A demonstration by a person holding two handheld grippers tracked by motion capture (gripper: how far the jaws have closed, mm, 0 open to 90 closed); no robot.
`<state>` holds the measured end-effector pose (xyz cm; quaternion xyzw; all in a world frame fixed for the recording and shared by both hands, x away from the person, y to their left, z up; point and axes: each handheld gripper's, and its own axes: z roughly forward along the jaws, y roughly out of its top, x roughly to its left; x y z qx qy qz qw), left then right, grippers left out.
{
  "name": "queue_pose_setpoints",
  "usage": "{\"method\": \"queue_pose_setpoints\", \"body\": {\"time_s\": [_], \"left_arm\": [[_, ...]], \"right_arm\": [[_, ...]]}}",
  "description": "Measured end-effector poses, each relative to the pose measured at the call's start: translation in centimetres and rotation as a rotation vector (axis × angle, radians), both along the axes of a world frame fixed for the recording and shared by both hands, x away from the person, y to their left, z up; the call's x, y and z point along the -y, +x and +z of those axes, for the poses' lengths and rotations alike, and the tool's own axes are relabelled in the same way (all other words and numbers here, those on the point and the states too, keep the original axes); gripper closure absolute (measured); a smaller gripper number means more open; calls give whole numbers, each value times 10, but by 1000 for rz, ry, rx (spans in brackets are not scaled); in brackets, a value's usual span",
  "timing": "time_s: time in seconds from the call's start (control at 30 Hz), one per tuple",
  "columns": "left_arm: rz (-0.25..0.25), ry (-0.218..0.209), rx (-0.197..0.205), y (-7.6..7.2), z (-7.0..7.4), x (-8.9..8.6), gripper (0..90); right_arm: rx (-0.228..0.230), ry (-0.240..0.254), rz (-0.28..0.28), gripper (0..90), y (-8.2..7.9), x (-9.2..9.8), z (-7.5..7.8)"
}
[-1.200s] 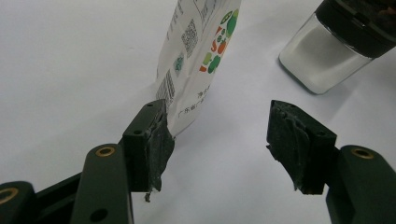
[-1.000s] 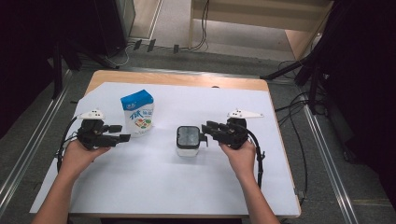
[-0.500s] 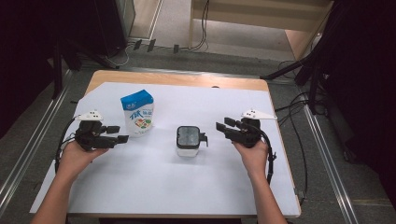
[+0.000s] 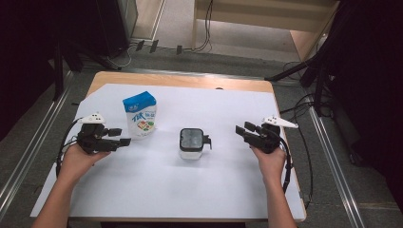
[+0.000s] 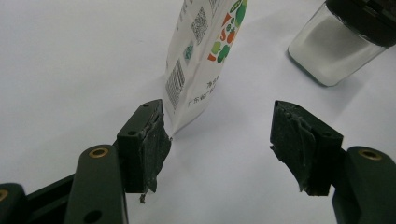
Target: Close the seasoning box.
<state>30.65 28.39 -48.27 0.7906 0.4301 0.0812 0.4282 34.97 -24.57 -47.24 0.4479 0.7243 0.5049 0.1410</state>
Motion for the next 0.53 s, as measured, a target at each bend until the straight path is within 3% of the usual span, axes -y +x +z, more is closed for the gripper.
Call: {"method": "queue_pose_setpoints", "body": {"time_s": [0.2,0.3,0.53], "left_arm": [[10,7,-5,1,-2,2,359],[16,33,-4,1,-3,4,358],[23,28,-8,2,-6,6,358]], "right_arm": [[-8,-9,-25,502,1,7,-7],[-10,-21,-28,500,2,7,-9],[-4,-25,-30,497,2,6,-9]]}}
